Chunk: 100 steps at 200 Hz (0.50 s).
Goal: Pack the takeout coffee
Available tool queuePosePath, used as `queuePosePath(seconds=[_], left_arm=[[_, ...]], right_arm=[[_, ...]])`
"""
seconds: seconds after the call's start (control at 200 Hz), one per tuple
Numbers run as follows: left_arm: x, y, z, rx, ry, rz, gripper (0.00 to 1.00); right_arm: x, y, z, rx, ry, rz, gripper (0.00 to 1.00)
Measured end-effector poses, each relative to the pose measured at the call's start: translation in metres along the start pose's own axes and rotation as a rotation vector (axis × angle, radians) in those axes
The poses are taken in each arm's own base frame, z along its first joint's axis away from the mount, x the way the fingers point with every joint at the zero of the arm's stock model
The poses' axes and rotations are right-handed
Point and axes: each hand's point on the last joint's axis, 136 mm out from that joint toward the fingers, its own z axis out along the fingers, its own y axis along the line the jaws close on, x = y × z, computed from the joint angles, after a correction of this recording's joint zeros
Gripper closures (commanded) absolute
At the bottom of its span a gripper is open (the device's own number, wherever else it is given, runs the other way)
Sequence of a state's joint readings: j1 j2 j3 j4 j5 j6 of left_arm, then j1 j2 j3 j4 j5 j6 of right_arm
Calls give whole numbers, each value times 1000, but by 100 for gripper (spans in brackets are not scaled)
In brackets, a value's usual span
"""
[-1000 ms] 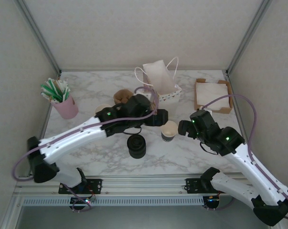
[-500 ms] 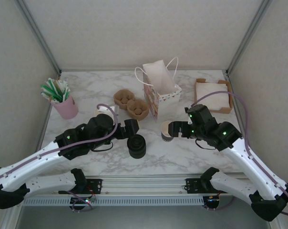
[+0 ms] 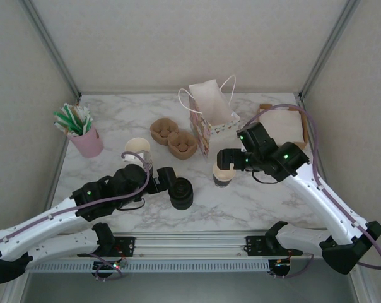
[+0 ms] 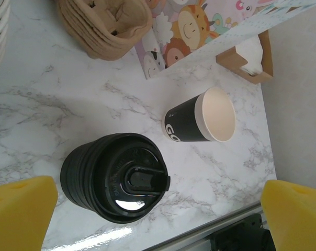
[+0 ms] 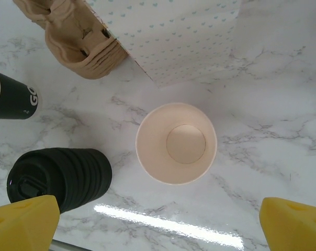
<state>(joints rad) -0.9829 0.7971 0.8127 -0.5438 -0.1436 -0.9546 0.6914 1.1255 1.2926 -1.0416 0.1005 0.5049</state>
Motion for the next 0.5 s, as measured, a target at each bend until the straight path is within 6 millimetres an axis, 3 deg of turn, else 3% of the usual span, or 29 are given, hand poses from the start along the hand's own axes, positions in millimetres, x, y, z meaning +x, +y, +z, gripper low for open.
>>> queuePosePath(seconds=[0.295,0.501], left_arm=[[21,27,8,-10,26,-70,1],[44,49,18,-24,73,-122,17]], right_arm=[[7,19,10,-113,26,-70,1],[16,39,30,-154,83,-137,4]])
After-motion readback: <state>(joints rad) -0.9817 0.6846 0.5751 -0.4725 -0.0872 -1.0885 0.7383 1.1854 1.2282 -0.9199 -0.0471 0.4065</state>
